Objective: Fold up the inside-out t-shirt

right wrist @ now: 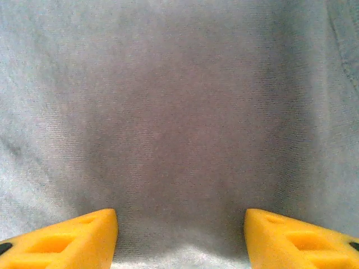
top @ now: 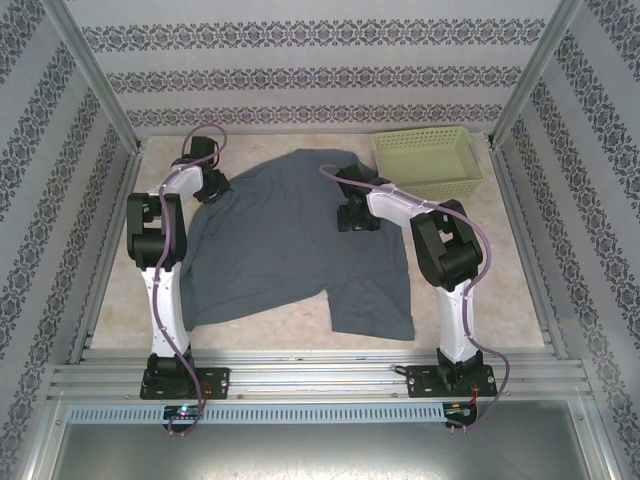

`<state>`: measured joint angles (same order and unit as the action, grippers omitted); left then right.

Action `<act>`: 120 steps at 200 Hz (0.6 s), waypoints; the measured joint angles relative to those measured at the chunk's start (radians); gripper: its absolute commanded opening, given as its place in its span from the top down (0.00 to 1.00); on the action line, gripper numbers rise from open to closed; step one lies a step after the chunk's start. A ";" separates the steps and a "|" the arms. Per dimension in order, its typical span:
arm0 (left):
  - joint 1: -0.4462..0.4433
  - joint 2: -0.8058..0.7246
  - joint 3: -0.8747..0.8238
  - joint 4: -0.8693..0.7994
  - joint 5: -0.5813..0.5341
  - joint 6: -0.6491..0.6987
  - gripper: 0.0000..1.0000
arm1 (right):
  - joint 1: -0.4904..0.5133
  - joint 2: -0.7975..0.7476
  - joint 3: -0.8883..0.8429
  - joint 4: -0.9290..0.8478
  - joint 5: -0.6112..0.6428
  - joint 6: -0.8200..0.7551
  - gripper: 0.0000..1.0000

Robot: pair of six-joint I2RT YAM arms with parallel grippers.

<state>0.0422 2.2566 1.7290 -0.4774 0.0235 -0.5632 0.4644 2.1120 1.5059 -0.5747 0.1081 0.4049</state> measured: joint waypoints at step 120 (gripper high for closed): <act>-0.067 -0.610 -0.694 0.262 0.124 -0.094 0.82 | 0.244 -0.543 -0.481 -0.023 0.040 0.158 0.39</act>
<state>-0.0250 1.6466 1.0348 -0.2153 0.1471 -0.6571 0.7086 1.5688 1.0252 -0.5972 0.1486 0.5629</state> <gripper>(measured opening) 0.183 0.583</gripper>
